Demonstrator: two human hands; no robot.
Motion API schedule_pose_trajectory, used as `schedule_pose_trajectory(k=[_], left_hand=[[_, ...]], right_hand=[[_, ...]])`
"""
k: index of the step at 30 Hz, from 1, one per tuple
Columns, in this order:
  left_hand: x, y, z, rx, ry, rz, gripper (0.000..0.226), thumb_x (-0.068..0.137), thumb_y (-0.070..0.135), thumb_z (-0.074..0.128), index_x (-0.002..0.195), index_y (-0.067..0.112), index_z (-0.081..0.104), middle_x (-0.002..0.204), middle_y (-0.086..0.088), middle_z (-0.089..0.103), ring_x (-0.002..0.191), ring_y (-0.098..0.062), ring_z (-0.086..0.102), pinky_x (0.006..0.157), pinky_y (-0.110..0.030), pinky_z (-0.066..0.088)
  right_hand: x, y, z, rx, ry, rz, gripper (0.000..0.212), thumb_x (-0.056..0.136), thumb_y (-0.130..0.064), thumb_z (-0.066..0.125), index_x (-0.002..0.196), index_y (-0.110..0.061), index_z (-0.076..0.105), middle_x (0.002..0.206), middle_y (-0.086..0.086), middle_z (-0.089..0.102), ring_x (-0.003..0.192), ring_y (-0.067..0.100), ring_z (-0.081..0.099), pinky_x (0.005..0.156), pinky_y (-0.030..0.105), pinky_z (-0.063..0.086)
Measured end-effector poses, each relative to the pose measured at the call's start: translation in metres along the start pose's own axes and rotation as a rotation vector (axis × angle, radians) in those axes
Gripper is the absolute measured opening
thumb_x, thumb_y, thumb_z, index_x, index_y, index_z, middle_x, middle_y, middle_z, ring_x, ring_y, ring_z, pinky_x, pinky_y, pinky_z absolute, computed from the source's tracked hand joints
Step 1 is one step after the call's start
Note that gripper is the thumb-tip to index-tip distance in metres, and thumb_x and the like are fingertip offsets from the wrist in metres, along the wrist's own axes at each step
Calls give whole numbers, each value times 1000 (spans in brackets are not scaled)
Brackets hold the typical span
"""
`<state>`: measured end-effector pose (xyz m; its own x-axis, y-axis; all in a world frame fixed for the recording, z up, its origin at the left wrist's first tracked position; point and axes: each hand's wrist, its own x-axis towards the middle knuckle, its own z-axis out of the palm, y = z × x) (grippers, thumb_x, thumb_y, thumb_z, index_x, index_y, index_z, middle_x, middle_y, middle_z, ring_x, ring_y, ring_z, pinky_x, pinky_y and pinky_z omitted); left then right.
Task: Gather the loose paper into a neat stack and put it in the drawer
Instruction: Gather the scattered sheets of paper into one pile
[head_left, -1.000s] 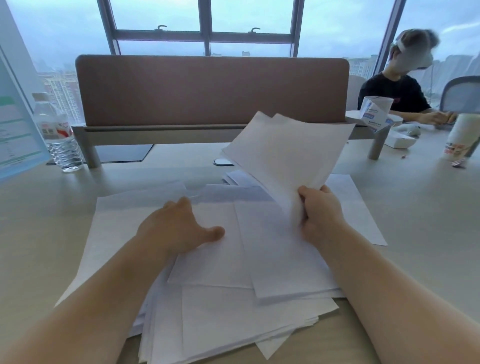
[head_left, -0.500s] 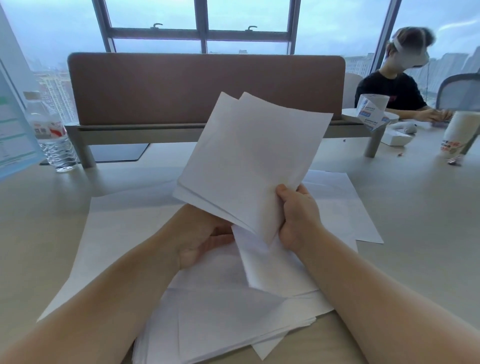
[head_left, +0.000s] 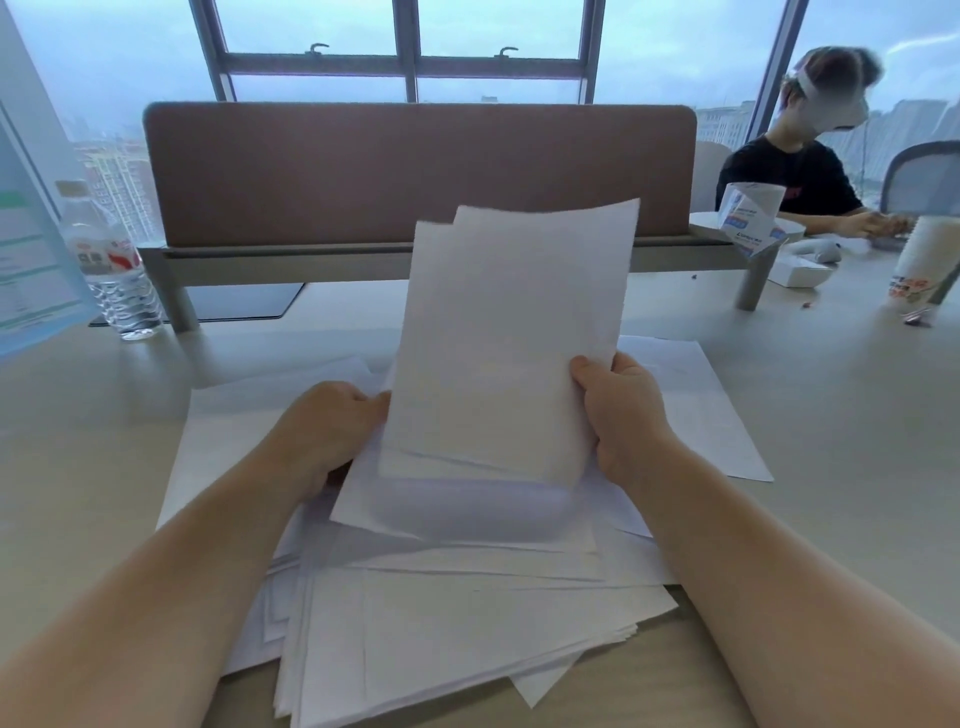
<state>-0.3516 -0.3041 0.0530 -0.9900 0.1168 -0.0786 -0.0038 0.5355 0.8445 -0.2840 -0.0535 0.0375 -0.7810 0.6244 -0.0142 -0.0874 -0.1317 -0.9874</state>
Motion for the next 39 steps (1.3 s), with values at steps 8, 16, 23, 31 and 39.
schedule_pose_trajectory(k=[8,16,23,31,39], left_hand=[[-2,8,1,-67,166,58,19,95,24,49,95,10,61,100,-15,67,81,-27,59,66,-36,44],[1,-5,10,-45,-3,195,17,89,18,71,105,23,72,97,6,79,87,-22,75,80,-42,62],[7,4,4,-758,-5,103,16,98,9,64,110,16,72,106,-9,80,92,-31,76,83,-49,63],[1,-2,10,-171,-83,279,23,98,42,64,112,24,70,104,3,78,98,-23,74,88,-42,59],[0,5,3,83,1,39,26,97,46,57,100,21,60,101,-6,65,90,-26,63,80,-38,50]], right_hand=[[-8,6,5,-520,-87,-206,15,87,-19,58,98,-15,66,93,2,73,88,28,69,83,48,59],[-15,16,13,-487,-273,-230,5,97,-25,59,97,-26,63,93,-4,72,85,20,67,78,37,55],[-12,6,10,-179,-244,7,58,60,-40,76,115,-24,65,109,7,76,98,33,74,88,60,60],[-6,8,8,-358,-202,-69,23,81,-18,63,98,-29,75,93,-2,80,90,30,76,84,54,62],[-1,-1,0,39,-10,72,31,95,3,48,100,-20,69,95,6,76,76,27,72,65,47,64]])
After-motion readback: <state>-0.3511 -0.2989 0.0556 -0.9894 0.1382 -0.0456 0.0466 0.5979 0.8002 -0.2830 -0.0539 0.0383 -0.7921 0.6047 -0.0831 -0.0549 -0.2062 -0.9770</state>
